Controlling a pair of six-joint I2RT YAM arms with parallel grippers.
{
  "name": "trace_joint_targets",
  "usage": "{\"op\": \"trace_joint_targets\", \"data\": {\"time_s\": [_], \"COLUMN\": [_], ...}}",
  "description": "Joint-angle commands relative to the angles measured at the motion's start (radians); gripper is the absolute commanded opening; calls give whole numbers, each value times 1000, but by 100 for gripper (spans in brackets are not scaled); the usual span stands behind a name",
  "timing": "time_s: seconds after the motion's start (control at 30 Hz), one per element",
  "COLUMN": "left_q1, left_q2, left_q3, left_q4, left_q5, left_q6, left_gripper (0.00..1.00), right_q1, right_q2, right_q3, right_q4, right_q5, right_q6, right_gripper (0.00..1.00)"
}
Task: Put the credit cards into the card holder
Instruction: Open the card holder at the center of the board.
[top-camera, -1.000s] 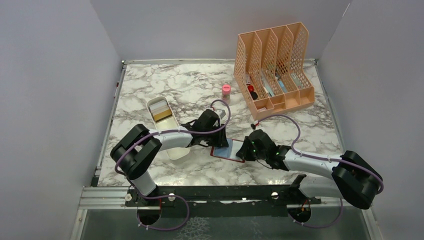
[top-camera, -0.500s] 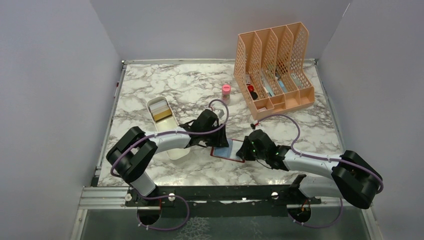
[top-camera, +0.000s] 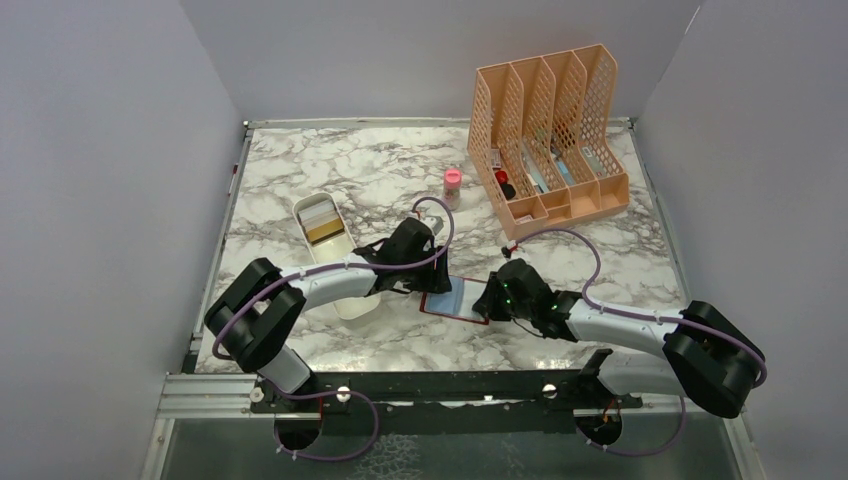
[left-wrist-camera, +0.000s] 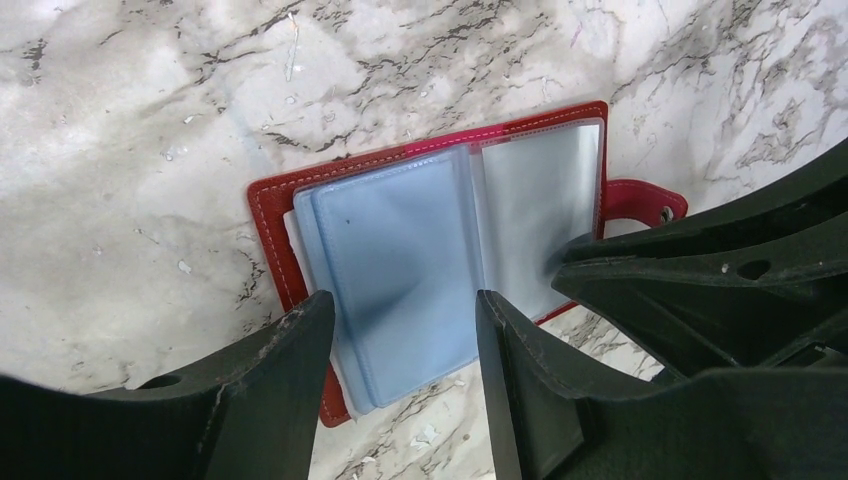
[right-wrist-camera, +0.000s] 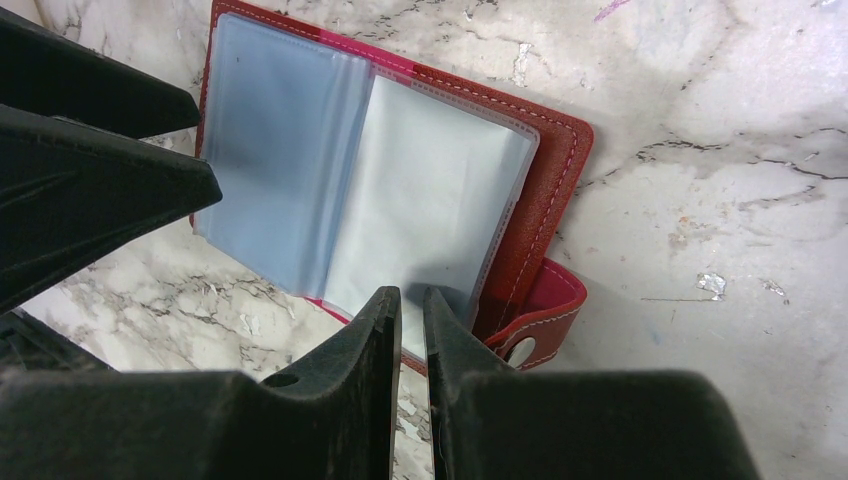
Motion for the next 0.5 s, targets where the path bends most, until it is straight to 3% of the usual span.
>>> {"op": "trace_joint_targets", "data": {"time_s": [0.0, 0.47], "left_q1": [3, 3], "left_q2": [1, 38], "left_q3": [-6, 4], "left_q4": [31, 42], "left_q5": [31, 49], "left_q6": [1, -1], "left_gripper": [57, 57], "right_q1": [-5, -5], "right_q2": [-11, -8], "right_q3": [-11, -21], "right_q4": [-1, 19], "right_q5": [16, 1], "right_q6": [-14, -4], "right_gripper": [20, 20]}}
